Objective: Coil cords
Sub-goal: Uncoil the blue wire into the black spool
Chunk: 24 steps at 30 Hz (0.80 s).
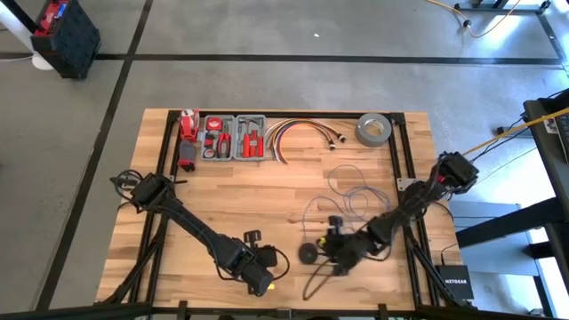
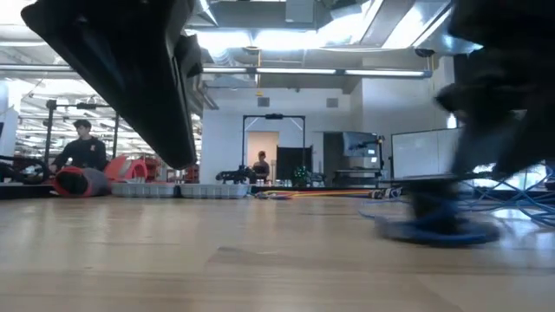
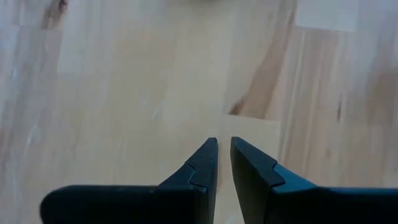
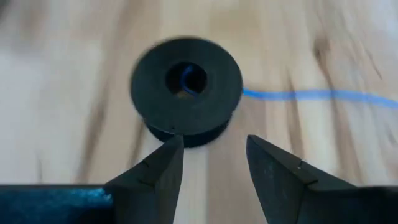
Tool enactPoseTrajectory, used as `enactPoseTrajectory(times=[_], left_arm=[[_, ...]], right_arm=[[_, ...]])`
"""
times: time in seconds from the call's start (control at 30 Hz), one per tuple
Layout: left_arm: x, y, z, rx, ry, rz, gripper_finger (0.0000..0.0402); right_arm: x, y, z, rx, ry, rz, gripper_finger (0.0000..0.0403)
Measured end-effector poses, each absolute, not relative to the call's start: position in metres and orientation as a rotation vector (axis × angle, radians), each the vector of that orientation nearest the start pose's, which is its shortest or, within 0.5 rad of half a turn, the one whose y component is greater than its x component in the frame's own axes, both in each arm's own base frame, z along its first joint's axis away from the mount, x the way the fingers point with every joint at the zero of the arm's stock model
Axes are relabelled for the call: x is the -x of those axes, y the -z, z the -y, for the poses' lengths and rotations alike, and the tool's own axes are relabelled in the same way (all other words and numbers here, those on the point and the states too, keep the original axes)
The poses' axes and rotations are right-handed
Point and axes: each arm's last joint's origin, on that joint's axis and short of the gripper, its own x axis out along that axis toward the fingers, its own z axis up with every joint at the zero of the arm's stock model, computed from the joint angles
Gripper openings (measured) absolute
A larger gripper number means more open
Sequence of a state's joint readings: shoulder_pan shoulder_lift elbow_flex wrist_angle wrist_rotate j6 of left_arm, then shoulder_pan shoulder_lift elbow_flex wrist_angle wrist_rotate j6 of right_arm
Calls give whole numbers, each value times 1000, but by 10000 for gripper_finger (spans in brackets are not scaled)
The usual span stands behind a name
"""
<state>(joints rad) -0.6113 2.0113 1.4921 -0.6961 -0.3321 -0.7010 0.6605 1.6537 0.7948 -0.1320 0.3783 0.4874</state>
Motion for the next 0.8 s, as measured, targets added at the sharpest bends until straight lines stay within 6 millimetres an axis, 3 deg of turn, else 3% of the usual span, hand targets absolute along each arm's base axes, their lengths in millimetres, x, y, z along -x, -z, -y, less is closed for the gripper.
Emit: enactPoseTrajectory(times=[0.3,0.4,0.57,0.8], left_arm=[[-343,-185,226,87,-149,-1051,40],[-346,-187,229,100,-142,-1002,40],[-348,-190,235,106,-144,-925,40],[-353,-191,246,96,-130,-815,40]], right_arm=[[-302,-130,-157,-30,-144,-747,181],[-304,-137,-158,21,-170,-818,181],[-288,-144,-163,105,-136,-947,181],[-279,-136,-180,202,-59,-902,181]])
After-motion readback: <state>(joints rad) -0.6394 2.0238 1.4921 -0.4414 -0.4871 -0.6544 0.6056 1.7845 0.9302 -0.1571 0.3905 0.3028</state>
